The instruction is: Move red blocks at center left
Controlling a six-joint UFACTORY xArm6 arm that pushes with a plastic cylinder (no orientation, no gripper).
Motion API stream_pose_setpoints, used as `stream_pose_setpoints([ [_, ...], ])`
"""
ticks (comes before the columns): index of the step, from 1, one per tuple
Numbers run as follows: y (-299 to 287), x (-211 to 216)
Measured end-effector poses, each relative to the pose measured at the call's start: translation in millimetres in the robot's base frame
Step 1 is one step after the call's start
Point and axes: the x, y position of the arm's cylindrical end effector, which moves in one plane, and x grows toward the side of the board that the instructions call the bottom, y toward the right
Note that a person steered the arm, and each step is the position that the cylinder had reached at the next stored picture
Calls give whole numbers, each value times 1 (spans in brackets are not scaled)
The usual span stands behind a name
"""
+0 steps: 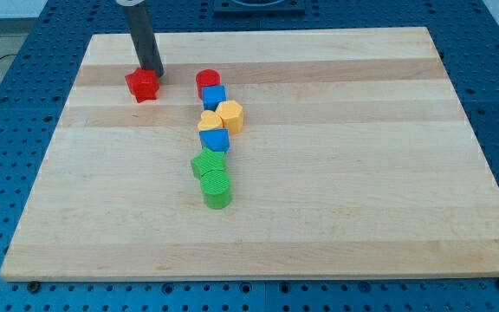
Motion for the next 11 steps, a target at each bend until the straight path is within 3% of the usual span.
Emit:
stream_pose_setpoints([
  [1,26,-11],
  [2,112,-24],
  [3,189,-10],
  [4,192,29],
  [9,4,23],
  [11,26,11],
])
